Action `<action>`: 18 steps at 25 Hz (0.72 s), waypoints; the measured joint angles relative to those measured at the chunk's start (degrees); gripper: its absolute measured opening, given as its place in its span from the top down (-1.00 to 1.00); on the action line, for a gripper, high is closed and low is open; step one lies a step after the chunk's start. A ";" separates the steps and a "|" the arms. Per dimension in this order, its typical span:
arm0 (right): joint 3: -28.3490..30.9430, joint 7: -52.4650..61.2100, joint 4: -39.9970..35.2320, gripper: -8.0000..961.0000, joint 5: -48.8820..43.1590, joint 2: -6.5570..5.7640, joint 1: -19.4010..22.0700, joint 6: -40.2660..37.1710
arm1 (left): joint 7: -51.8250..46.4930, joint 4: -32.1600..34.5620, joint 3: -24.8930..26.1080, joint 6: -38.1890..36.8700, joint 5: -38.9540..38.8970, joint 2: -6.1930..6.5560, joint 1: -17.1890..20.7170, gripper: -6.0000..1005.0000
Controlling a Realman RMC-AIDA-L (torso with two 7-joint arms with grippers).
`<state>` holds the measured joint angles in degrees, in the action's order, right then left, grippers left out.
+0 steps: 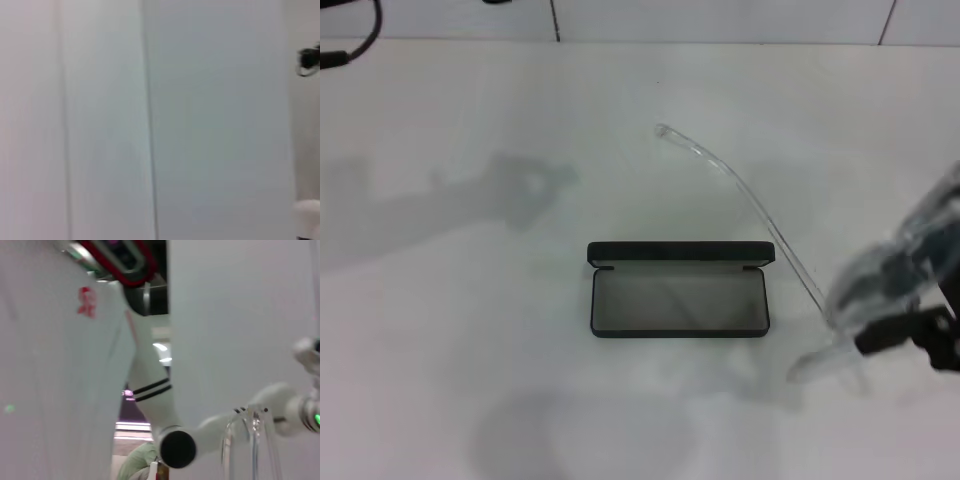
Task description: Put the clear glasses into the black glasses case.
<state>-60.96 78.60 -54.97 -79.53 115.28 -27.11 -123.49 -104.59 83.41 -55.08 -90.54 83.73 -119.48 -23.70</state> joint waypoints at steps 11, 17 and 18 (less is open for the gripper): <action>-2.94 -5.52 -6.18 0.74 7.48 0.08 2.41 0.24 | 0.22 -14.83 0.06 0.06 2.07 0.02 -3.00 0.85; -1.88 -9.03 -1.90 0.74 7.56 0.10 1.57 0.57 | -0.74 -20.05 -3.50 -2.44 0.84 0.06 -4.94 0.85; -1.45 -9.86 -0.49 0.74 7.64 0.09 1.28 0.59 | -1.27 -20.07 -4.58 -2.62 0.59 0.01 -5.01 0.85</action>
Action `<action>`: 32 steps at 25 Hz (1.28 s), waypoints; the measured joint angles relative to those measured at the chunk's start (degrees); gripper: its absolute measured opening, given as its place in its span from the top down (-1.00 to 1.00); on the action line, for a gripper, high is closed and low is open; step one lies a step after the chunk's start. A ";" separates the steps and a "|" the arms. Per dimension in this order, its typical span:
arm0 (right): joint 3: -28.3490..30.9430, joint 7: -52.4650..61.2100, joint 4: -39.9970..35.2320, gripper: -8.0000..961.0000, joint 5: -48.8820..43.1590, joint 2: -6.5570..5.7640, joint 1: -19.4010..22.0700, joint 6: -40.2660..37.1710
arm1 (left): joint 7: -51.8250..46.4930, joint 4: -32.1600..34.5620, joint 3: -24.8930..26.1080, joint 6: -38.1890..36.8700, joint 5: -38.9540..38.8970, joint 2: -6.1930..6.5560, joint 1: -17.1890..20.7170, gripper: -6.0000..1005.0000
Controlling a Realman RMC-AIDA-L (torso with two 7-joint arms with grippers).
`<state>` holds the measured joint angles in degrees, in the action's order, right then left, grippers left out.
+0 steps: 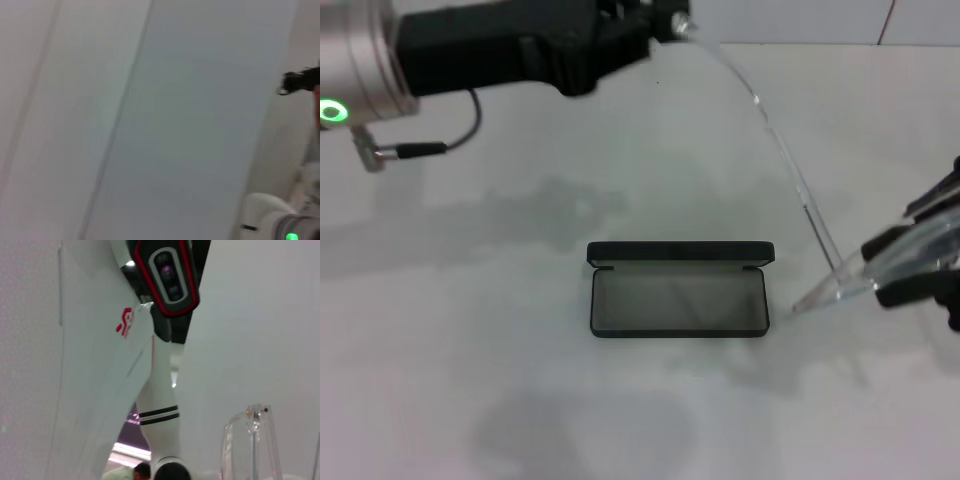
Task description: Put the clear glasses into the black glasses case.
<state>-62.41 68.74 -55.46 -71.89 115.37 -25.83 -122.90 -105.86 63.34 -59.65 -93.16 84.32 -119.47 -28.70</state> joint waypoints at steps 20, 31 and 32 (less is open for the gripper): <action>2.13 -0.98 7.14 0.73 -2.15 -0.35 -2.37 1.25 | -1.71 0.89 -10.43 -2.49 -9.75 -0.05 -2.09 0.85; 2.12 -1.07 8.82 0.73 -2.16 -0.67 -2.82 3.06 | -1.40 1.63 -11.44 -5.51 -10.02 -0.06 -2.75 0.85; 2.12 -1.12 8.85 0.73 -2.15 -0.68 -2.85 3.07 | -1.31 1.72 -11.47 -5.72 -9.99 -0.07 -2.76 0.85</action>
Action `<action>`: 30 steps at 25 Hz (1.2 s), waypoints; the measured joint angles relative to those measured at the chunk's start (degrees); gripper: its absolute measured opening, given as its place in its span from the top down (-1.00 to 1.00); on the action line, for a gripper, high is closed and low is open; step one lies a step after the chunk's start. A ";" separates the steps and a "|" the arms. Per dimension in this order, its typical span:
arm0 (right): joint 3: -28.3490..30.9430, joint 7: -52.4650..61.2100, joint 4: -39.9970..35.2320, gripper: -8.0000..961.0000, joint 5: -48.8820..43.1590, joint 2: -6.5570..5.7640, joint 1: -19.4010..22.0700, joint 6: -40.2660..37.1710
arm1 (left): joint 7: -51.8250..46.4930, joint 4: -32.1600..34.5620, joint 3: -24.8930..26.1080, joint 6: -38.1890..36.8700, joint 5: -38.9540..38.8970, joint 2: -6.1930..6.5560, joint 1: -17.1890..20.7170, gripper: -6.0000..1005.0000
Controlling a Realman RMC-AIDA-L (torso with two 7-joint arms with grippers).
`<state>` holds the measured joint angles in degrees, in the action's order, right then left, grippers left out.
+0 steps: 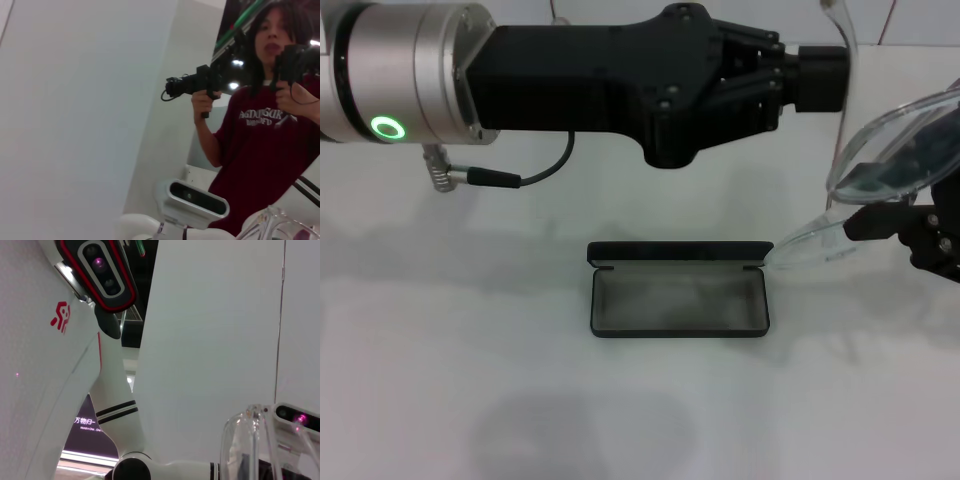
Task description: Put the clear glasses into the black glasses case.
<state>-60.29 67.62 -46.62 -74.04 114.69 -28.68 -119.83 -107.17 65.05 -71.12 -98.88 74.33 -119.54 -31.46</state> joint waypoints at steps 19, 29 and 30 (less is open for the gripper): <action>-0.06 -1.34 0.04 0.73 -2.19 0.49 -0.54 -1.29 | 2.13 -1.40 3.24 1.83 2.62 -0.30 0.11 0.84; 0.01 -2.93 5.00 0.73 -2.27 0.11 -2.34 -0.91 | 2.17 -0.88 0.04 1.64 0.38 -0.18 -0.70 0.84; 0.01 -2.98 5.07 0.73 -2.27 0.11 -2.33 -0.91 | 2.14 -0.71 -0.20 1.50 0.37 -0.16 -0.70 0.84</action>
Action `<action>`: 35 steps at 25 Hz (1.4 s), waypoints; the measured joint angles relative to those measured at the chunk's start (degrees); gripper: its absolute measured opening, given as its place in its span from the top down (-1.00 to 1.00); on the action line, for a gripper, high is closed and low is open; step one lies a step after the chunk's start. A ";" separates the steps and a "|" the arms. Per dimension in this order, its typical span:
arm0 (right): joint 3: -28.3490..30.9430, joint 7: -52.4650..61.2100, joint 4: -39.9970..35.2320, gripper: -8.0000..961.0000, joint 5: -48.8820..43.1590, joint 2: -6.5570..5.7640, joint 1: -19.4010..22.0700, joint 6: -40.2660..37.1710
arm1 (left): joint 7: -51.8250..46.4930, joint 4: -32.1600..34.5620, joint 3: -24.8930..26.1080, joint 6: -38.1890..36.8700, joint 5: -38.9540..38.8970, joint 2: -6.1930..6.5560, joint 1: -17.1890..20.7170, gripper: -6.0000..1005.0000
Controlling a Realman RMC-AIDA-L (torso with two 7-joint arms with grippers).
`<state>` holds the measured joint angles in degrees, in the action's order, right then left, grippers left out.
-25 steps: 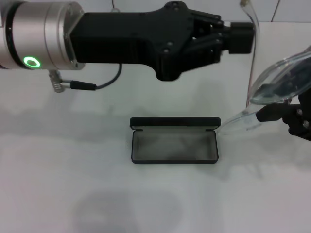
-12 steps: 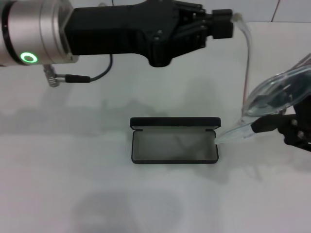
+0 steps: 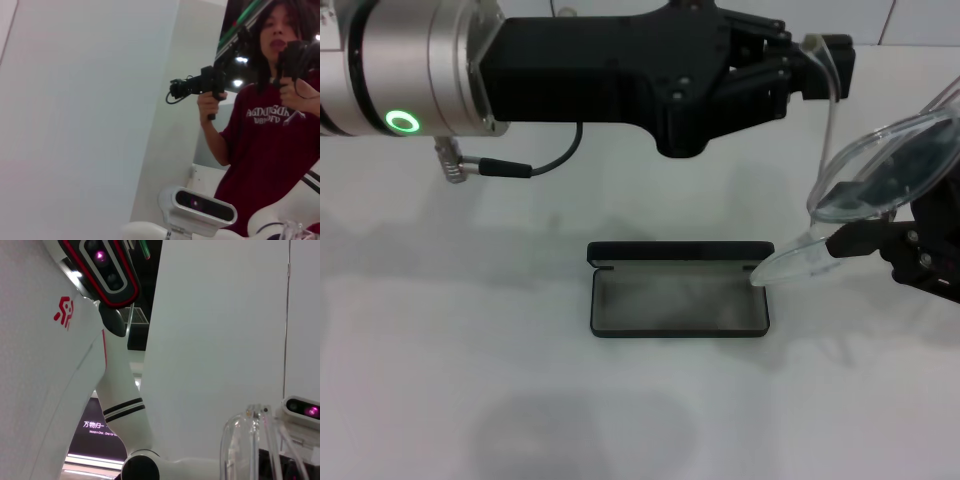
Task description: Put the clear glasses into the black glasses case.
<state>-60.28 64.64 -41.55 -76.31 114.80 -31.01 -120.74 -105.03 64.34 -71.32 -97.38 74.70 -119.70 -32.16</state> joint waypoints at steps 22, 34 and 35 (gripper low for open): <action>-0.24 0.11 0.07 0.73 -0.50 -0.02 0.35 0.37 | 2.59 1.41 5.53 -2.13 4.20 0.32 1.72 0.84; -0.33 33.35 -26.22 0.73 -18.67 -0.04 -2.94 5.14 | 8.02 1.77 24.25 -2.78 7.75 2.78 9.98 0.84; -0.36 38.10 -29.02 0.73 -20.60 -0.04 -4.07 5.29 | 8.26 1.97 24.40 -2.89 7.31 2.91 10.83 0.84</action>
<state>-60.64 102.74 -70.57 -96.92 114.76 -35.08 -115.45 -96.77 66.32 -46.93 -100.26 82.01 -116.79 -21.34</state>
